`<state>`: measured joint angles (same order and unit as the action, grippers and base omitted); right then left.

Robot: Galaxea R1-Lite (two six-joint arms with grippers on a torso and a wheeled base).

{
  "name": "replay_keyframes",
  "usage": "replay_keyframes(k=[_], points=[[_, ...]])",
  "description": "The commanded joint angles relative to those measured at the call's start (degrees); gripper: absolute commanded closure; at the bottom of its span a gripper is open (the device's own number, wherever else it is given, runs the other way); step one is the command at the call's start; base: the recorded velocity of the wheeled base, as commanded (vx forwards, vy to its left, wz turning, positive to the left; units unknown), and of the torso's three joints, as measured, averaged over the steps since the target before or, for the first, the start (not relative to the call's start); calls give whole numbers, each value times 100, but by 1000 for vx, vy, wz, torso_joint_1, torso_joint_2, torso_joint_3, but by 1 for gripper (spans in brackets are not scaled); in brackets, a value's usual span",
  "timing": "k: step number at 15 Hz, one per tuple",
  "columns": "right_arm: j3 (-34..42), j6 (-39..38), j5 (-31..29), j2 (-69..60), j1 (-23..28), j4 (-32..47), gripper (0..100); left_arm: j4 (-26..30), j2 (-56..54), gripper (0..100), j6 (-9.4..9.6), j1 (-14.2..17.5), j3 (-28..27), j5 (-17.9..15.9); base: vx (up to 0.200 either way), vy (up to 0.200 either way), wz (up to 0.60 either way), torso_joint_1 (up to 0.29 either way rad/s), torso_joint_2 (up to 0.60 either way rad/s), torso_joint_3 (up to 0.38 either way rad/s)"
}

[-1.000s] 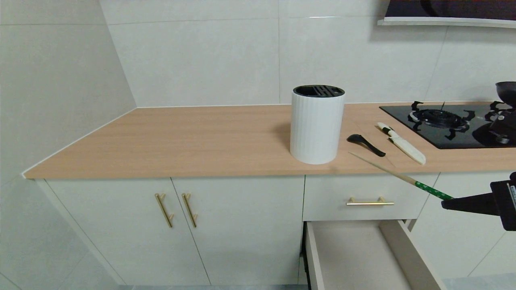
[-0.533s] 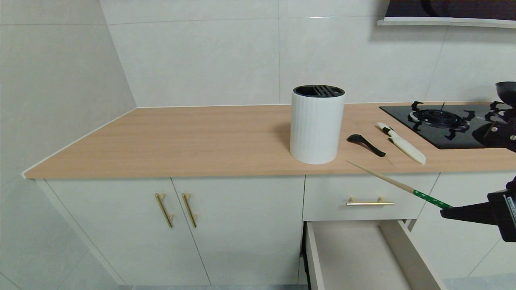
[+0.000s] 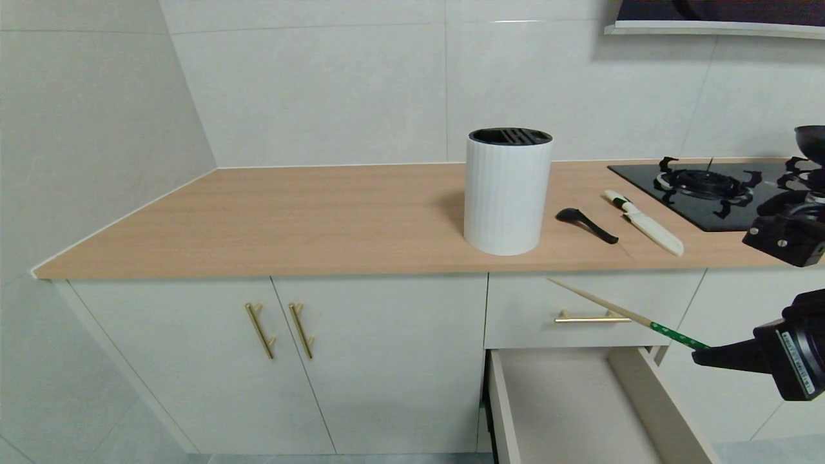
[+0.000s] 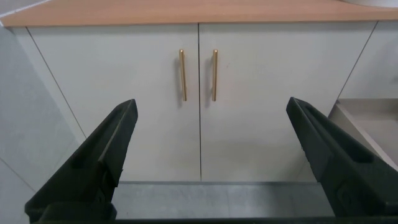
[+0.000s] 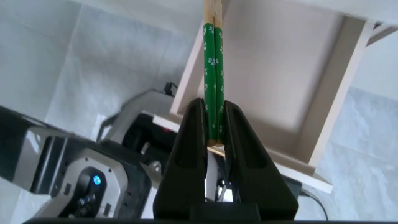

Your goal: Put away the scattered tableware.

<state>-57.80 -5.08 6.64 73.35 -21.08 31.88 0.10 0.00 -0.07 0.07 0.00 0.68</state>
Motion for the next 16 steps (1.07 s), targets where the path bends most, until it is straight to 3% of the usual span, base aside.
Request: replay_keyframes(k=[1,16], points=[[23,16,4,83,-2,3,100,-1,9,0,-1,1,0,2,0,0,0,-168,432,246],[181,16,-23,347,-2,-244,100,-1,0,0,-1,1,0,2,0,0,0,-147,426,273]])
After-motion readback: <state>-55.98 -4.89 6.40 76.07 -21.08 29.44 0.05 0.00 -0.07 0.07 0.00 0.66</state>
